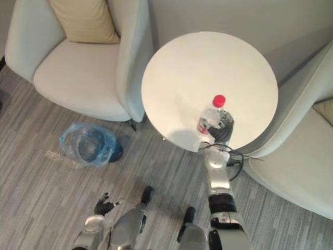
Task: Gather rubbish on tea table into small bin, then transfer packed bag to large trash can.
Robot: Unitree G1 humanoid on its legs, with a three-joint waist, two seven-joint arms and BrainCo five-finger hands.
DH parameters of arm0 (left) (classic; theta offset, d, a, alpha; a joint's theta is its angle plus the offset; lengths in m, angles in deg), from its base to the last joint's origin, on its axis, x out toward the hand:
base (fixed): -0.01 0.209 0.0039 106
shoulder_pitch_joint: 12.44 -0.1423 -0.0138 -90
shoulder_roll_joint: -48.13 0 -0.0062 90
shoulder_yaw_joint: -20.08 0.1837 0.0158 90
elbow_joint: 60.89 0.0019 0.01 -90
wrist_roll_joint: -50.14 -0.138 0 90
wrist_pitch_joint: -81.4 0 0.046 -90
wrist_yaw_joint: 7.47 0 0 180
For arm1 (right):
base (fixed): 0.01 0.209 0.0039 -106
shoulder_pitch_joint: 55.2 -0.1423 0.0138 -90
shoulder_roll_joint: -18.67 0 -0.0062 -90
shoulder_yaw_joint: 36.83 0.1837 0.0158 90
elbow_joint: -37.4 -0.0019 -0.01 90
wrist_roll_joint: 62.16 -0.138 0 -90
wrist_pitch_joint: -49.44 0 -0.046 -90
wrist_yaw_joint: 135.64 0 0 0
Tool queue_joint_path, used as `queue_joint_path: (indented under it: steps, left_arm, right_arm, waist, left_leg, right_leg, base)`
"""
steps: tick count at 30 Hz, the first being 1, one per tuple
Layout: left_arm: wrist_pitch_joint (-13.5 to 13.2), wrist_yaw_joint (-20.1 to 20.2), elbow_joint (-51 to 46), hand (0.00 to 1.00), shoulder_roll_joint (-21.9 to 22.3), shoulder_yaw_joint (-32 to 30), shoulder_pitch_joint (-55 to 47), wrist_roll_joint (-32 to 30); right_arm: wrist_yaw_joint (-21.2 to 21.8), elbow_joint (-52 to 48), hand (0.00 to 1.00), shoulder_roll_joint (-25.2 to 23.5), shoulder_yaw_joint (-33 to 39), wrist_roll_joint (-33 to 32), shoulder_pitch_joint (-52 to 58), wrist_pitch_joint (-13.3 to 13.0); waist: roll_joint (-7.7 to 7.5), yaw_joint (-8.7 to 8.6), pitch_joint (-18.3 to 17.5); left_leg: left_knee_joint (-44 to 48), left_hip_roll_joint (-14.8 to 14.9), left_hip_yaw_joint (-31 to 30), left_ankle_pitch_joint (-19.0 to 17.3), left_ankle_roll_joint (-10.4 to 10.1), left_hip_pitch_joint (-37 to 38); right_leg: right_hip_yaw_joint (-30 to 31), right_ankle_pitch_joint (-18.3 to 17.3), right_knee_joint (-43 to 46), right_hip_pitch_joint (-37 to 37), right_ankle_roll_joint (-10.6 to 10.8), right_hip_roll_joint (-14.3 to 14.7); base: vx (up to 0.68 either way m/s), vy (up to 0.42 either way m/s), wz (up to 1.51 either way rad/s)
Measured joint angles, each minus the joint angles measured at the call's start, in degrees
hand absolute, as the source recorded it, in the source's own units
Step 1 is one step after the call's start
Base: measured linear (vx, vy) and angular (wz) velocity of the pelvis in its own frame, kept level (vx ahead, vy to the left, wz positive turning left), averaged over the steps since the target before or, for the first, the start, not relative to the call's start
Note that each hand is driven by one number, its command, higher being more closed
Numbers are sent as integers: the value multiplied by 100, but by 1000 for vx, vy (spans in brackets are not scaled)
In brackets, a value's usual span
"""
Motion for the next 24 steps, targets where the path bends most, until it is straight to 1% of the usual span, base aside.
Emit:
queue_joint_path:
  steps: [3, 10, 11, 13, 16, 18, 20, 22, 23, 24]
  left_arm:
    - [-1, 5, -32, 0, 31, 85, 0, 52]
    - [8, 4, -29, 0, 14, 161, -1, 49]
    - [7, 9, -29, 0, -11, 229, -1, 46]
    - [12, 13, -9, 0, -37, 227, -4, 44]
    - [34, 17, 39, 0, -46, 228, -9, 32]
    - [56, 28, 45, 0, -110, 233, -67, -88]
    - [57, 39, 116, 0, -187, 240, -62, -126]
    - [66, 38, 172, 0, -213, 288, -61, -182]
    - [110, 61, 293, 0, -254, 398, -60, -218]
    - [137, 72, 298, 0, -264, 445, -61, -248]
  right_arm:
    - [-99, -173, 100, -41, 91, -1, -44, 6]
    - [-58, -383, 100, -56, 21, 86, -55, 2]
    - [-3, -553, 100, -79, -59, 211, 60, 5]
    - [183, -984, 100, -103, -204, 211, 330, -12]
    - [395, -1218, 100, -108, -321, 211, 661, -18]
    - [679, -1453, 100, -154, -429, 211, 1132, -32]
    - [815, -1629, 100, -200, -435, 212, 1489, -106]
    - [932, -1688, 100, -200, -431, 210, 1800, -138]
    - [1074, -1769, 100, -217, -444, 211, 2153, -140]
    - [1164, -1924, 100, -228, -470, 212, 2372, -148]
  waist:
    - [-24, 4, 13]
    - [-38, -13, 21]
    - [-44, -27, 19]
    - [-49, -81, 17]
    - [-70, -132, 19]
    - [-192, -200, -89]
    - [-258, -272, -140]
    - [-281, -341, -174]
    - [-300, -392, -333]
    - [-299, -410, -344]
  left_leg:
    - [49, -21, 14, -22, 29, 1]
    - [65, -13, 44, -33, 35, 101]
    - [65, -8, 77, -41, 39, 131]
    - [64, -7, 118, -41, 39, 150]
    - [-1, -3, 148, -40, 39, 320]
    - [-124, 0, 198, -32, 37, 433]
    - [-133, -6, 195, -22, 27, 445]
    - [-144, -3, 199, -22, 27, 536]
    - [-163, -10, 229, -22, 28, 545]
    - [-168, -4, 269, -22, 28, 606]
  right_leg:
    - [0, 0, 38, 8, 0, -26]
    - [18, 1, 38, 101, 0, -24]
    - [60, 1, 38, 111, 0, -19]
    - [98, 2, 24, 109, 2, -19]
    - [160, 6, -42, 255, 6, -15]
    - [214, 13, -134, 307, 18, 8]
    - [210, 64, -273, 380, 71, 26]
    - [213, 148, -406, 512, 92, 45]
    - [232, 219, -524, 552, 107, 45]
    - [252, 283, -621, 643, 112, 51]
  base:
    - [5, 6, 1]
    - [-5, -1, -1]
    - [-44, -2, -12]
    - [-45, 1, -13]
    - [-29, -4, -13]
    - [-24, -11, -20]
    - [-3, 0, -2]
    - [6, 4, -3]
    - [12, 26, -9]
    - [-1, 28, -14]
